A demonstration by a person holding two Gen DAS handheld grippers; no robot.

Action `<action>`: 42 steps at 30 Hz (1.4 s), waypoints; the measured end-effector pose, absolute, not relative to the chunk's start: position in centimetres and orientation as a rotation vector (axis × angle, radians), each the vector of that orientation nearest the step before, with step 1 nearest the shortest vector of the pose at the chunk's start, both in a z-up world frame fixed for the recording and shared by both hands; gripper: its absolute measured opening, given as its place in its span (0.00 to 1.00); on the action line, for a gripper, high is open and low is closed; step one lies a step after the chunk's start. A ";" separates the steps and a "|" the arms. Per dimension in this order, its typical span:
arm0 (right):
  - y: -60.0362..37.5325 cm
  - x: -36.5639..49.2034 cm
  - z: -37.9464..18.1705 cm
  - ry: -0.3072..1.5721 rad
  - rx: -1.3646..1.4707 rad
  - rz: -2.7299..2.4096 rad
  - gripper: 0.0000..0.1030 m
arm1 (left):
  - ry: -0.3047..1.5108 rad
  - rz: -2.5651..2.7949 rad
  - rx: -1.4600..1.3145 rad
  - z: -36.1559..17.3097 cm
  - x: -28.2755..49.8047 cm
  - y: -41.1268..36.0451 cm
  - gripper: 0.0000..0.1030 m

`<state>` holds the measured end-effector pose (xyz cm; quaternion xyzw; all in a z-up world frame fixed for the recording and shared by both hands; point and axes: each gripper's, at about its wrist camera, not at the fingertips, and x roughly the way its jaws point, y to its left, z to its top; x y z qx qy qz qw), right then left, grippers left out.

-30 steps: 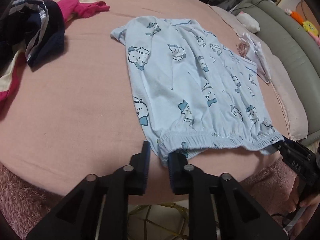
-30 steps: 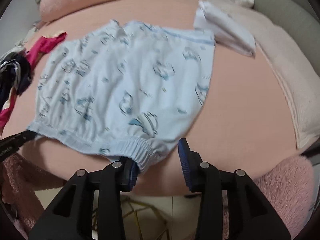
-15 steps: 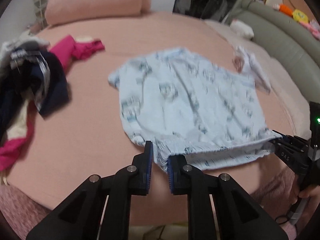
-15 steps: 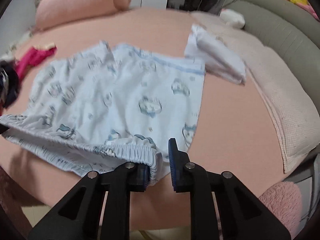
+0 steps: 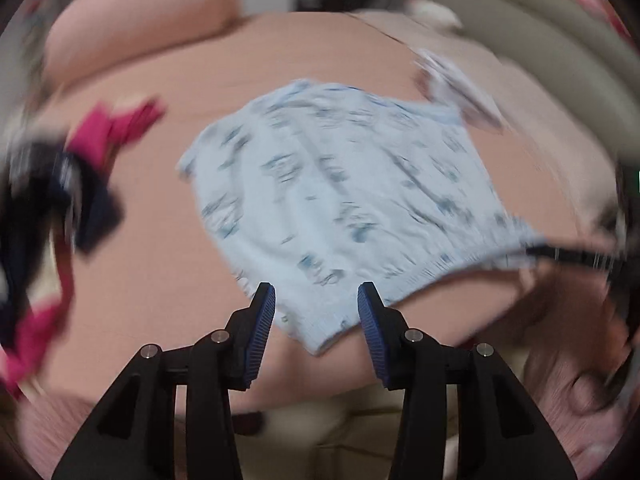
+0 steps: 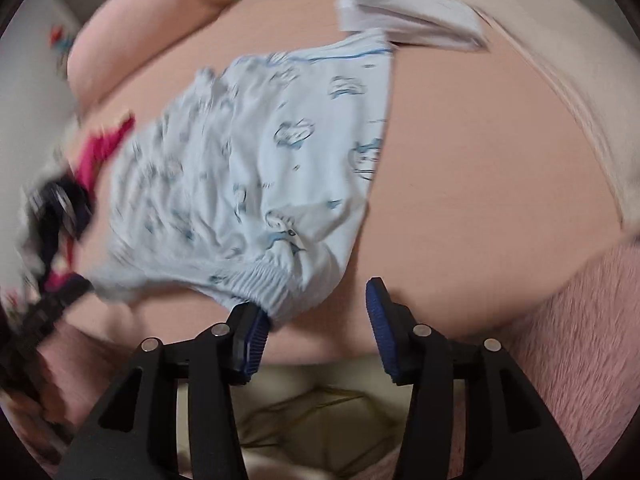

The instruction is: Fold clothes

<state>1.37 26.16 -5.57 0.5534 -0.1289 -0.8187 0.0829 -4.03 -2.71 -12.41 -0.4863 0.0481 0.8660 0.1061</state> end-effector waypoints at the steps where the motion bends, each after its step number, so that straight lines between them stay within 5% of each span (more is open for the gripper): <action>1: 26.8 1.5 -5.6 -0.431 1.653 -2.433 0.49 | 0.228 2.526 -1.423 -12.3 -4.0 -1.3 0.44; 10: 28.5 1.2 -8.9 -0.333 1.863 -2.475 0.51 | 0.389 2.223 -1.328 -14.8 -5.7 8.8 0.44; 22: 31.4 2.5 -8.5 -0.482 1.783 -2.549 0.51 | 0.527 2.077 -1.276 -16.4 -7.2 15.9 0.44; 25: 32.1 2.8 -8.3 -0.550 1.747 -2.529 0.52 | 0.534 2.065 -1.257 -16.3 -8.0 17.0 0.12; 32: 33.2 1.3 -8.2 -0.728 1.663 -2.401 0.53 | 0.014 2.294 -1.241 -11.3 -11.2 7.8 0.05; 42: 18.8 -4.5 -5.7 -0.314 1.536 -2.153 0.62 | -0.418 2.576 -1.115 -6.4 -9.9 -6.0 0.05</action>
